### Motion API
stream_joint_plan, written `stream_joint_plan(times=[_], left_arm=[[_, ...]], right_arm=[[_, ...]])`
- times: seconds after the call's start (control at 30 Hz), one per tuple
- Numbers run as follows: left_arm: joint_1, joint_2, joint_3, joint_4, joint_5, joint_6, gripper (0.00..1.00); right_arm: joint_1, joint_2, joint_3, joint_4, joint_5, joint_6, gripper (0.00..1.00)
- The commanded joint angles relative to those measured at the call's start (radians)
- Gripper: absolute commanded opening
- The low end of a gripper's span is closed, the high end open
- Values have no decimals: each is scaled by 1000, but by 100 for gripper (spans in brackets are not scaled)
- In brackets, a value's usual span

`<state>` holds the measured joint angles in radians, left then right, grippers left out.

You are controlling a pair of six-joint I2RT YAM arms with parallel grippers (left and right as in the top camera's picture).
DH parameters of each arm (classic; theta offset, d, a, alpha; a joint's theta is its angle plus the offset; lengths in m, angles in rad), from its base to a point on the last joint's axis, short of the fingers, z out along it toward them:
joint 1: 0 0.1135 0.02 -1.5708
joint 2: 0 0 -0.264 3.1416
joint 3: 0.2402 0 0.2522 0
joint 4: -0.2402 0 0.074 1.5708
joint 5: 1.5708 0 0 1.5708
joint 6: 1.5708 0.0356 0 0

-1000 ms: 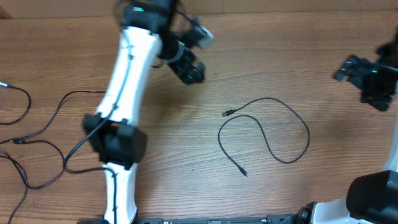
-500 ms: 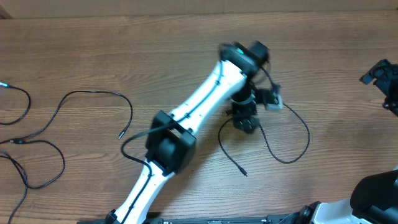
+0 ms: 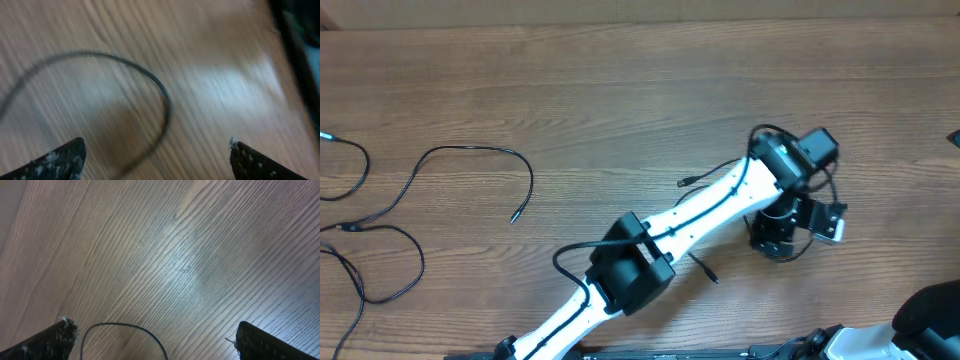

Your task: Untangle cables

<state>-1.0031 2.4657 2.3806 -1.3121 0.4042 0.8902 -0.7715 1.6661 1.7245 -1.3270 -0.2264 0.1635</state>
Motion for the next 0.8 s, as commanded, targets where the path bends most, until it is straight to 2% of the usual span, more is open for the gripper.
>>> stream_joint_plan(times=[0.0,0.23,0.4,0.67,0.7,0.73,0.77], left_arm=[[-26,34,-54,100,-128,-147,92],[-60,34,-215,261,-198,-262,89],[-69,34,-294,293,-195,-266,89],[-109,34,-303,319,-195,-263,88],[-111,34,-307,327,-195,-263,84],[-115,34,-317,345,-195,-266,70],[-117,34,-345,377,-195,-268,41]], right_arm=[[-5,1,-4,7,-23,-12,100],[-5,1,-4,10,-41,-13,100],[-5,1,-4,9,-42,-12,100],[-5,1,-4,7,-48,-12,100],[-5,1,-4,6,-49,-12,100],[-5,1,-4,5,-49,-12,100],[-5,1,-4,5,-49,-12,100]])
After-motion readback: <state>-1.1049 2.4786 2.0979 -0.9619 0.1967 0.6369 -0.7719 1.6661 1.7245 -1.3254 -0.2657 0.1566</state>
